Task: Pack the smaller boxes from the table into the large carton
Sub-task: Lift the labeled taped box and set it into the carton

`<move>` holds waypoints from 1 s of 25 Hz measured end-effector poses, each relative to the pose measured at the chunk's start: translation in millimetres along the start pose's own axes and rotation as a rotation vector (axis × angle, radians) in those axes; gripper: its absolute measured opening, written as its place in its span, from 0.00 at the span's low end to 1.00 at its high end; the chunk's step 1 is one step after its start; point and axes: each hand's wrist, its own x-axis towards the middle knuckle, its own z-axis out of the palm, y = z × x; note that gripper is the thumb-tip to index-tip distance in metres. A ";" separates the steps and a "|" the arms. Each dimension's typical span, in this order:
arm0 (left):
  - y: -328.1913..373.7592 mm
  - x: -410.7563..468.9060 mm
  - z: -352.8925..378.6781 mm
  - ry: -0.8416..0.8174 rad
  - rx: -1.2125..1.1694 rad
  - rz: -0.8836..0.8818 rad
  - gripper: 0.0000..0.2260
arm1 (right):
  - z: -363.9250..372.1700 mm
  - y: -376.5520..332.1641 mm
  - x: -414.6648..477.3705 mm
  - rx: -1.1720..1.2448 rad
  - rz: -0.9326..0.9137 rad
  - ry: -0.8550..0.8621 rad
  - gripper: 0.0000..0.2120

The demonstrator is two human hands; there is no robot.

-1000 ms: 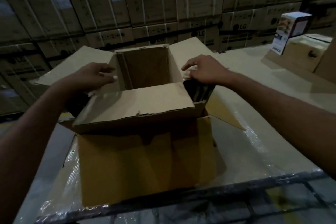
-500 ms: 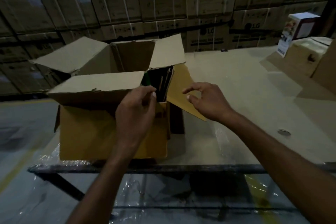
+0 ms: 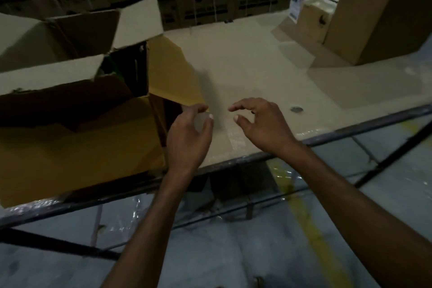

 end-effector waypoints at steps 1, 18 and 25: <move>8.0 -2.1 13.3 -0.016 0.016 0.015 0.15 | -8.3 11.9 -8.9 -0.032 0.017 0.014 0.12; 218.0 13.7 294.4 -0.196 -0.189 0.019 0.13 | -230.6 274.2 -37.6 -0.078 0.213 0.141 0.13; 247.5 88.7 401.1 -0.205 -0.220 0.003 0.14 | -266.3 374.5 29.0 -0.062 0.229 0.147 0.14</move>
